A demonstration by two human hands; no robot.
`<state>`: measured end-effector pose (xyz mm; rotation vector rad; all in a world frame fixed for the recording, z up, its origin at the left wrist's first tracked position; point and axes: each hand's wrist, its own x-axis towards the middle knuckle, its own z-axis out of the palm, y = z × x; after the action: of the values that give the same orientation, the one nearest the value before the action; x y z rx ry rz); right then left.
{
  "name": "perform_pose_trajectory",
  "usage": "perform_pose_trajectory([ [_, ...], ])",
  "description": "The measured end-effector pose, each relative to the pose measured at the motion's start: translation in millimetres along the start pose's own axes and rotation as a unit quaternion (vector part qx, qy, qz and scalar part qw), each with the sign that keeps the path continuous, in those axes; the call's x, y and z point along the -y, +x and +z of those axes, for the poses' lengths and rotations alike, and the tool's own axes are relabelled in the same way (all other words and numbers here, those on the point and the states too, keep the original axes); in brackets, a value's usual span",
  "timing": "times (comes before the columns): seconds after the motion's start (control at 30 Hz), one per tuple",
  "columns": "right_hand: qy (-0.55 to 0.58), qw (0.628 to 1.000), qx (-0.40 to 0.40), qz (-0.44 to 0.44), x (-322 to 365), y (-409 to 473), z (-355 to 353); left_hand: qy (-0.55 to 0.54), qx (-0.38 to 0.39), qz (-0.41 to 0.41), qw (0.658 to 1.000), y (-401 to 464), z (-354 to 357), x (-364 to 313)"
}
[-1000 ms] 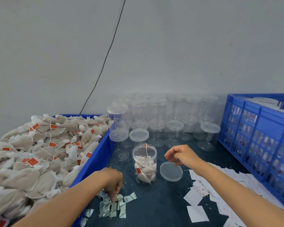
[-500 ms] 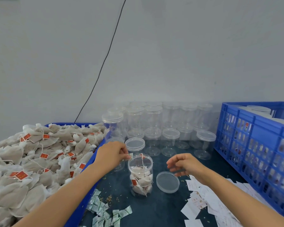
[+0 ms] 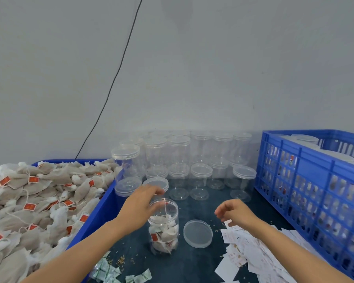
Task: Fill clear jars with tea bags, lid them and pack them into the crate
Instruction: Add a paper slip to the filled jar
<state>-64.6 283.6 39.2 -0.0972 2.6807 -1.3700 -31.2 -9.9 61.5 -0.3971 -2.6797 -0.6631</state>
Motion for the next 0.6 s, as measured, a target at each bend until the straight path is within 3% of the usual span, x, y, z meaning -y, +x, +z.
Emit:
perform_pose_trajectory([
  [0.07, -0.080, 0.997, 0.004, -0.008, -6, 4, -2, -0.094, 0.053, -0.039, 0.993, 2, -2, -1],
  [0.13, -0.165, 0.986, 0.025, -0.001, -13, 7, -2, -0.196, 0.139, -0.104, 0.965, 3, -2, -1],
  [0.23, -0.251, 0.967, 0.043, 0.017, -25, 10, 3, -0.213, 0.222, -0.135, 0.942, -4, 3, 2],
  [0.37, -0.289, 0.955, 0.056, 0.027, -36, 13, 11, -0.224, 0.194, -0.157, 0.942, -12, 14, 7],
  [0.5, -0.308, 0.949, 0.049, 0.046, -41, 15, 14, -0.356, 0.154, -0.238, 0.890, -25, 34, 10],
  [0.6, -0.307, 0.949, 0.048, 0.054, -43, 16, 14, -0.382, 0.129, -0.250, 0.880, -32, 49, 11],
])
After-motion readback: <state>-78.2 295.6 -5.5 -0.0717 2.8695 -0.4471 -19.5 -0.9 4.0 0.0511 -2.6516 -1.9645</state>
